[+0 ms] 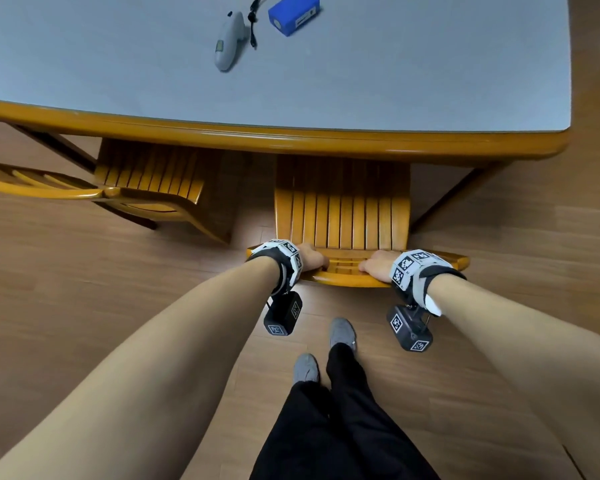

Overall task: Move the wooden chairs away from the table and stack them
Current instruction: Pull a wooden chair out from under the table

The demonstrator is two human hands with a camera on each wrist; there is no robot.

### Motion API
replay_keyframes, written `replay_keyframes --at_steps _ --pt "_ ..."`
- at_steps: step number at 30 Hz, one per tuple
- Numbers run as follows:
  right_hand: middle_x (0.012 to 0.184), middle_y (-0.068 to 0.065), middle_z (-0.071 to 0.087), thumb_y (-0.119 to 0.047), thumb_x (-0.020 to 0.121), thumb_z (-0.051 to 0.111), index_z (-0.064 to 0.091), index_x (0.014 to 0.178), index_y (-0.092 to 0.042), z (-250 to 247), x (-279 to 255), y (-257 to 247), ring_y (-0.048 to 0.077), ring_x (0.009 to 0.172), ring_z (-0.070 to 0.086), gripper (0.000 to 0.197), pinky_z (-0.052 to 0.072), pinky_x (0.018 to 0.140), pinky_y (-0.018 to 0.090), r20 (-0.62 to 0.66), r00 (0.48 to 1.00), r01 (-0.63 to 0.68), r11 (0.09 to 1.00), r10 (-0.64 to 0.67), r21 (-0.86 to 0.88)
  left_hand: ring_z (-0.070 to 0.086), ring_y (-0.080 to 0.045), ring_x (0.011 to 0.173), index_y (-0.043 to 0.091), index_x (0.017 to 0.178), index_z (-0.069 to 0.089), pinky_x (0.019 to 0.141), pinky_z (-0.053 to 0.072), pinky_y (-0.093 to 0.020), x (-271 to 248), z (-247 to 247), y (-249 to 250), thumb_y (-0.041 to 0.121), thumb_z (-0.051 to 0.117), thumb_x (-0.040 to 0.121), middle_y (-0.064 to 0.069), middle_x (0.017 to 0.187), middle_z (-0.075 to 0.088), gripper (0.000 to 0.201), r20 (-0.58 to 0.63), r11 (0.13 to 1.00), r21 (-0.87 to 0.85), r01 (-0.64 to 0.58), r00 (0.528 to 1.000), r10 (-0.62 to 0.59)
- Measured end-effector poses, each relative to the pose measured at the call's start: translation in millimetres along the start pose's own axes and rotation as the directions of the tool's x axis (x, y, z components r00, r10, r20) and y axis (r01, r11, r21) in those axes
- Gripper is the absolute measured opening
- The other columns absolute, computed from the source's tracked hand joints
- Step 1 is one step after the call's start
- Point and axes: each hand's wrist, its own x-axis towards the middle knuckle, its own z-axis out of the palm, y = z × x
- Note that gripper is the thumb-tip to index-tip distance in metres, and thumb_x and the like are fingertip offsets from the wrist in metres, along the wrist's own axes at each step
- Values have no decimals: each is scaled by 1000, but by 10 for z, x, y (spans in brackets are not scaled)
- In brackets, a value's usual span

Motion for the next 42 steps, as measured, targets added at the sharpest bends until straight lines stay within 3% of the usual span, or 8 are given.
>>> replay_keyframes --at_steps 6,12,16,21,25,31,37,42 --pt "107 9 58 -39 101 34 61 123 -12 496 -121 -132 21 81 50 44 41 76 31 35 998 -51 997 49 61 60 -32 118 4 137 50 101 49 -42 -278 281 -342 31 64 91 -17 129 59 55 17 999 -50 -11 1000 12" --pt "115 14 59 -36 102 35 57 125 -11 1131 -553 -406 27 99 59 41 45 84 30 65 998 -24 997 20 67 53 -31 122 6 139 49 86 43 -34 -591 755 -850 31 61 93 -16 133 54 55 17 999 48 -19 1000 18" --pt "97 4 59 -53 85 42 65 108 -15 1701 -579 -441 26 95 61 50 50 91 42 4 996 -89 977 90 193 49 -31 124 8 141 47 90 42 -33 -809 1064 -1146 30 62 93 -15 138 50 55 57 998 68 -12 998 8" --pt "93 7 57 -41 97 46 61 106 -8 2075 -980 -654 19 78 54 38 40 67 28 100 982 -178 951 157 254 44 -32 129 6 145 41 94 38 -35 -1111 1413 -1418 29 59 96 -16 150 36 57 58 996 86 -4 998 -1" --pt "98 9 57 -40 98 45 60 114 -7 2396 -1133 -706 24 87 54 40 38 71 29 102 983 -175 953 154 247 46 -29 116 6 143 43 89 36 -33 -1280 1678 -1615 28 58 97 -16 152 35 54 54 995 95 -17 998 12" --pt "101 9 61 -46 97 43 59 105 -12 2912 -1301 -756 24 90 56 38 42 80 32 102 986 -150 965 131 216 45 -32 129 4 146 40 85 33 -32 -1476 2135 -1972 31 56 98 -16 151 36 57 29 990 140 -30 999 26" --pt "107 10 61 -45 97 41 61 115 -9 3308 -1419 -777 27 94 57 45 41 78 32 100 987 -143 969 125 202 52 -27 108 8 131 55 82 36 -33 -1543 2472 -2254 37 56 96 -10 122 52 45 75 988 142 -59 996 48" --pt "105 10 62 -44 96 46 63 119 -3 3396 -1502 -798 29 102 61 50 41 76 31 75 984 -174 948 159 266 59 -30 108 15 126 62 97 45 -40 -1503 2552 -2396 49 54 90 -10 119 62 51 85 975 195 -104 992 88"
